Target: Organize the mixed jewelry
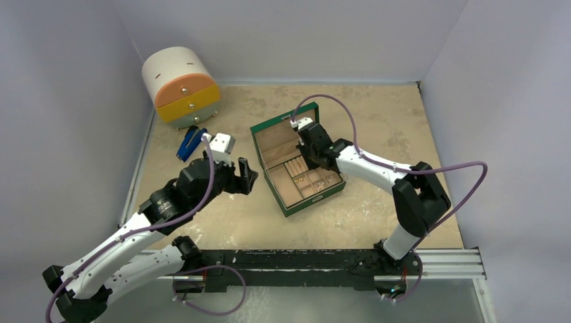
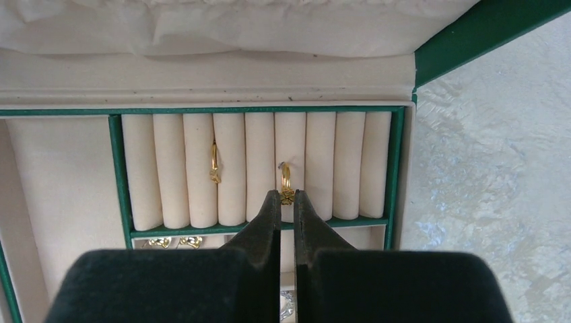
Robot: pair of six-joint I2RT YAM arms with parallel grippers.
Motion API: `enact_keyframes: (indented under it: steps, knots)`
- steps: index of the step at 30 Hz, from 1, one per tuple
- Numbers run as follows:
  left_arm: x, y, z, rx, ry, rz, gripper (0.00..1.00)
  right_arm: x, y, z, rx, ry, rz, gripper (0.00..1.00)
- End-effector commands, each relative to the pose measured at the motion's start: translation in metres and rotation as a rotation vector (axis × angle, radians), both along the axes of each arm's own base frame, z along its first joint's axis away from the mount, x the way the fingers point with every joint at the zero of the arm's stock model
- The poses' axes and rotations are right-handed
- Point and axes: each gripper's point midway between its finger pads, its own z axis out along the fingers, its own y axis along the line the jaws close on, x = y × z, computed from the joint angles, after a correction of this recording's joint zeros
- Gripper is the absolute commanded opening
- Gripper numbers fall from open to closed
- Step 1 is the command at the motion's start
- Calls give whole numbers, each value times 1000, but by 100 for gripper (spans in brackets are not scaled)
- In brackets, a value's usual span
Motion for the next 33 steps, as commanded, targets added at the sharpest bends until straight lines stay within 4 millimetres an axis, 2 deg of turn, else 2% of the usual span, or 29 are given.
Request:
enact_keyframes:
  steps: [1, 16, 27, 30, 33]
  knots:
    - [5, 2, 11, -3, -37, 12, 74, 12, 12, 11, 52, -30, 16, 0]
    - [7, 1, 9, 8, -31, 14, 75, 8, 9, -7, 44, 8, 9, 0]
    - [6, 1, 9, 7, -32, 13, 75, 2, 9, -32, 49, 70, -6, 0]
    - [6, 0, 9, 7, -32, 10, 75, 2, 8, -30, 52, 68, -15, 0]
    - [7, 0, 9, 9, -31, 10, 75, 1, 10, -25, 69, 66, -18, 6]
